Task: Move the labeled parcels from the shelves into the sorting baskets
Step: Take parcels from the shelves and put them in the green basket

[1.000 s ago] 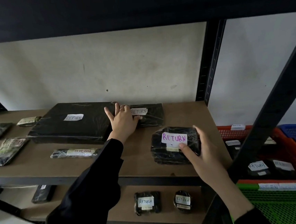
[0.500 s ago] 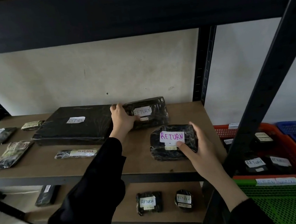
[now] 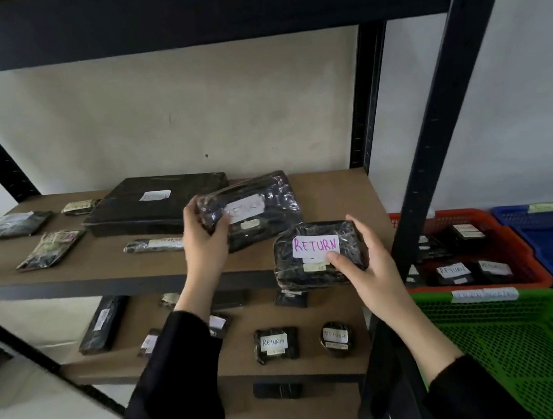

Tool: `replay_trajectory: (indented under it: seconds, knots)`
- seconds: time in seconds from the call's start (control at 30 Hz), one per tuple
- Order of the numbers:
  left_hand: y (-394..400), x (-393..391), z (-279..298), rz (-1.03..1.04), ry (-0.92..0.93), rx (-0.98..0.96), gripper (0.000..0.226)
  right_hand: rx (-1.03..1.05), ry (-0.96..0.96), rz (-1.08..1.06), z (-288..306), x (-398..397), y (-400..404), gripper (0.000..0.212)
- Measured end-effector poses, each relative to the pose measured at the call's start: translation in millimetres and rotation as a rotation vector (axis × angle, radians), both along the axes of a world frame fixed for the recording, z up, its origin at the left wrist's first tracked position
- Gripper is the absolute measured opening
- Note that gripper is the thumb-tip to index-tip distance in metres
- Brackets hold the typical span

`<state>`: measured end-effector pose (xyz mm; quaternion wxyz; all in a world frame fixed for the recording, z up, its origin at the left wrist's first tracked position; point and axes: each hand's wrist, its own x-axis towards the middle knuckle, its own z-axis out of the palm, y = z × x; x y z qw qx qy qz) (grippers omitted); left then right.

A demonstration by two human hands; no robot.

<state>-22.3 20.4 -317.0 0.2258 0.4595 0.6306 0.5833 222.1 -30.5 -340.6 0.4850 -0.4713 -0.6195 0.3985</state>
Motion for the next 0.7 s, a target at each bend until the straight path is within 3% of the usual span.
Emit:
replay_trajectory:
  seconds: [0.23, 0.4, 0.7]
  knots:
    - [-109, 2, -59, 0.016, -0.358, -0.093, 0.056, -0.235, 0.168, 0.090, -44, 27, -80, 0.064]
    - [-153, 46, -90, 0.003, -0.380, -0.194, 0.046, -0.339, 0.279, -0.072, -77, 75, -129, 0.056]
    - [-156, 159, -126, -0.188, -0.233, -0.396, 0.053, -0.436, 0.320, -0.499, -107, 179, -149, 0.075]
